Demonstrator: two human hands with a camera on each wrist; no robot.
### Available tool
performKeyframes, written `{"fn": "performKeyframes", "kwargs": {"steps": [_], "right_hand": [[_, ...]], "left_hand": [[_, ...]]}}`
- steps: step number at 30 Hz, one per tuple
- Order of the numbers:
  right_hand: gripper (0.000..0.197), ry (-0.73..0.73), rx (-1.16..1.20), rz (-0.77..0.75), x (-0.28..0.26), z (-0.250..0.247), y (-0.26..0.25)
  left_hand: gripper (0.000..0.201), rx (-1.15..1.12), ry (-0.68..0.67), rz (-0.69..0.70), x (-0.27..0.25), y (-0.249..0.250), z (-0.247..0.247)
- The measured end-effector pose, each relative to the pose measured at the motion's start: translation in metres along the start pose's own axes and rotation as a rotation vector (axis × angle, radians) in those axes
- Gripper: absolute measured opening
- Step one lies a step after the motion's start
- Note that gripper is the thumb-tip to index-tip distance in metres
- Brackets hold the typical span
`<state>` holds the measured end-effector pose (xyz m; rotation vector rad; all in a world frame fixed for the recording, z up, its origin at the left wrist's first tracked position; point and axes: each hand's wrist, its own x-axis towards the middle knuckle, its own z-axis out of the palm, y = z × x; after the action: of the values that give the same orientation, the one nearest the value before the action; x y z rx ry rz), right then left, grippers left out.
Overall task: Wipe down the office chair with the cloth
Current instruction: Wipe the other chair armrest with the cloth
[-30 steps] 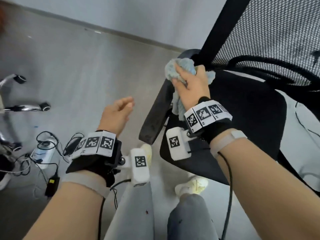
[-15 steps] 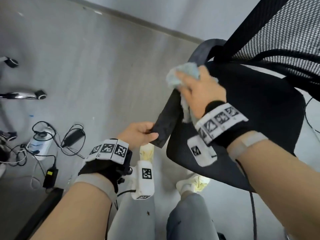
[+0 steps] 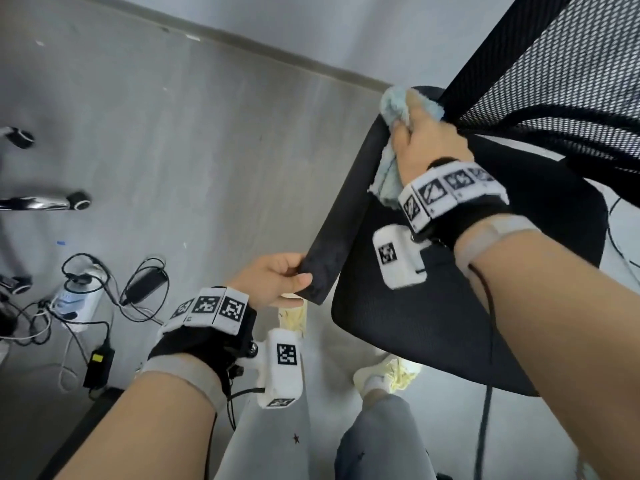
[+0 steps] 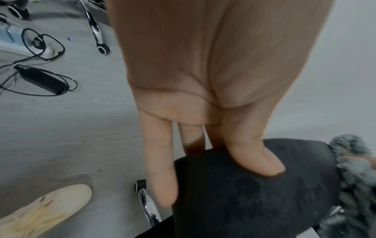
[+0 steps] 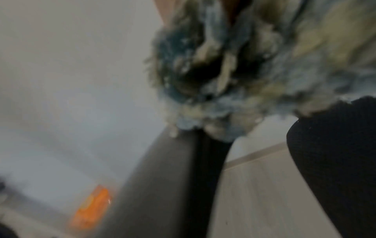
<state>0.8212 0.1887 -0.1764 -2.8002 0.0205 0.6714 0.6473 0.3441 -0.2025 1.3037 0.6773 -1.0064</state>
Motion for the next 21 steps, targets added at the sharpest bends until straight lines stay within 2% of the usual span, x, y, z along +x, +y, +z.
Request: {"fn": "performKeyframes", "kwargs": {"steps": [3,7,9,12,14,16,19,21], "right_hand": [[0.048,-0.018,0.091,0.05,0.001,-0.001,-0.006],[0.049,-0.142,-0.055,-0.133,-0.04,0.008,0.0],[0.048,-0.12,-0.139,-0.184,-0.045,0.009,0.0],[0.044,-0.012,-0.178,-0.093,-0.02,-0.002,-0.013],[0.041,-0.018,-0.093,0.007,0.006,-0.008,-0.021],[0.04,-0.022,-0.022,0.045,0.016,-0.008,-0.024],[0.044,-0.03,-0.022,0.015,-0.01,-0.002,-0.02],[0.047,-0.107,-0.09,-0.089,-0.043,0.006,-0.013]], "left_hand": [[0.031,-0.018,-0.012,-0.004,0.0,-0.002,-0.001],[0.031,-0.077,-0.043,-0.011,-0.003,-0.011,0.002],[0.031,-0.103,-0.054,-0.006,-0.004,-0.016,0.004],[0.033,-0.133,-0.047,-0.003,-0.005,-0.018,0.007],[0.034,-0.139,-0.046,0.0,-0.006,-0.016,0.007],[0.035,-0.139,-0.051,0.003,-0.006,-0.016,0.006],[0.038,-0.15,-0.058,0.008,-0.007,-0.019,0.007],[0.038,-0.178,-0.065,0.014,-0.007,-0.024,0.007]]}}
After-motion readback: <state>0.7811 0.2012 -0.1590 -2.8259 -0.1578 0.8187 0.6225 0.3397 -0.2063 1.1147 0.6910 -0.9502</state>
